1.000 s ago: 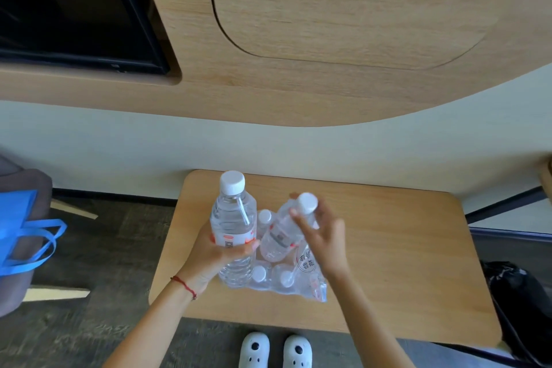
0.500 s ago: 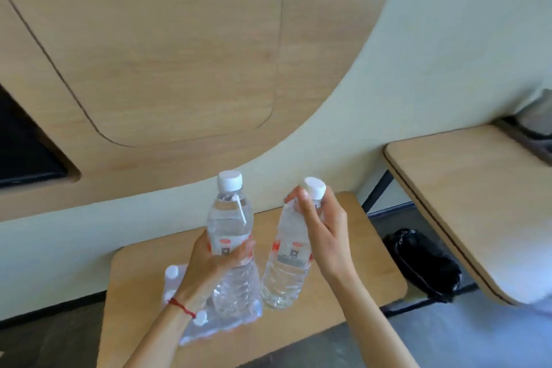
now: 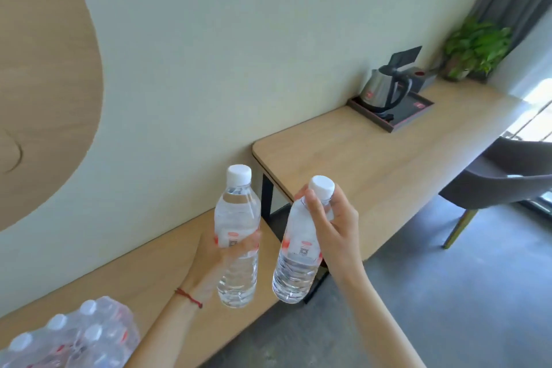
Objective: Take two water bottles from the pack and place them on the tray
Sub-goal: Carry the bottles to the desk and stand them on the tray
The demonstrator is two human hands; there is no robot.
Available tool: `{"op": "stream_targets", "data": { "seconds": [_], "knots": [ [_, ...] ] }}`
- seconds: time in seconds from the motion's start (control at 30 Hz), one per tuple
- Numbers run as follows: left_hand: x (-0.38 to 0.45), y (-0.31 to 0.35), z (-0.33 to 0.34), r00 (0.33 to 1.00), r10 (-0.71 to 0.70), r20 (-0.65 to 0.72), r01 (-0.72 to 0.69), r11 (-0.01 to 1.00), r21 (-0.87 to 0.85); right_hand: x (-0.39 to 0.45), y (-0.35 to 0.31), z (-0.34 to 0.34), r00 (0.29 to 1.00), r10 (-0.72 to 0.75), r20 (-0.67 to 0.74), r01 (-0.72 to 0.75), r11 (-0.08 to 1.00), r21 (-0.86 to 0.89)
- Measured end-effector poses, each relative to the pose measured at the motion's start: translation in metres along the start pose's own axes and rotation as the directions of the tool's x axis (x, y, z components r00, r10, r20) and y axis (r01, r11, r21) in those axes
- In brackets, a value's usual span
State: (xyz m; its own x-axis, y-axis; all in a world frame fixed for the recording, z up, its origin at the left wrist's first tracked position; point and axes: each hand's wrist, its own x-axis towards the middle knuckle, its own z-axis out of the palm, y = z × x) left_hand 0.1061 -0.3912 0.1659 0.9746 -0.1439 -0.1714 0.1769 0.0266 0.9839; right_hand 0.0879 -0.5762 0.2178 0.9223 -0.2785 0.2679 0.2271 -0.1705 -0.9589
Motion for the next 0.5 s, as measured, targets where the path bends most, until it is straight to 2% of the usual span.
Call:
{"op": "stream_targets", "data": {
  "seconds": [0.13,0.23,0.5],
  "knots": [
    [0.035,-0.001,0.079,1.0,-0.001,0.005,0.001,0.999,0.034,0.031,0.016,-0.076,0.999,0.003,-0.042,-0.004,1.0,-0.028],
    [0.07,-0.005,0.135,0.999,-0.031,-0.022,0.032,0.998,0.059,0.054,0.028,-0.127,0.991,0.024,-0.132,-0.028,0.999,-0.029],
    [0.171,0.011,0.279,0.964,0.013,0.266,-0.039,0.995,0.093,0.143,0.071,-0.248,0.943,0.018,-0.332,-0.065,0.989,-0.131]
  ]
}}
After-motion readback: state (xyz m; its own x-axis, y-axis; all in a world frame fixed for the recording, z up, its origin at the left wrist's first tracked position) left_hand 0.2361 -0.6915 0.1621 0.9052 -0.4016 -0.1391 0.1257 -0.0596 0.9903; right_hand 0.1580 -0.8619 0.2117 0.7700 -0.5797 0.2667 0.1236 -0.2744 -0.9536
